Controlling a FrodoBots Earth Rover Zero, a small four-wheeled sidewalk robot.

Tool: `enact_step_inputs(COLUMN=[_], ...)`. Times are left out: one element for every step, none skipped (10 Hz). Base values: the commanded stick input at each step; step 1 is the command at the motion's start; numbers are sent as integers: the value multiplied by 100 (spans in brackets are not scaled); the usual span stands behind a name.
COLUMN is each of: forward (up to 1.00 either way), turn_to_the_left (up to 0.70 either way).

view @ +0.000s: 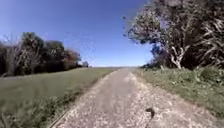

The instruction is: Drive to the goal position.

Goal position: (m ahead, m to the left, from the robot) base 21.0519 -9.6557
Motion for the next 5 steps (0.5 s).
enact_step_inputs(forward=[100,100,100,100,100], turn_to_the_left=[0,0,0,0,0])
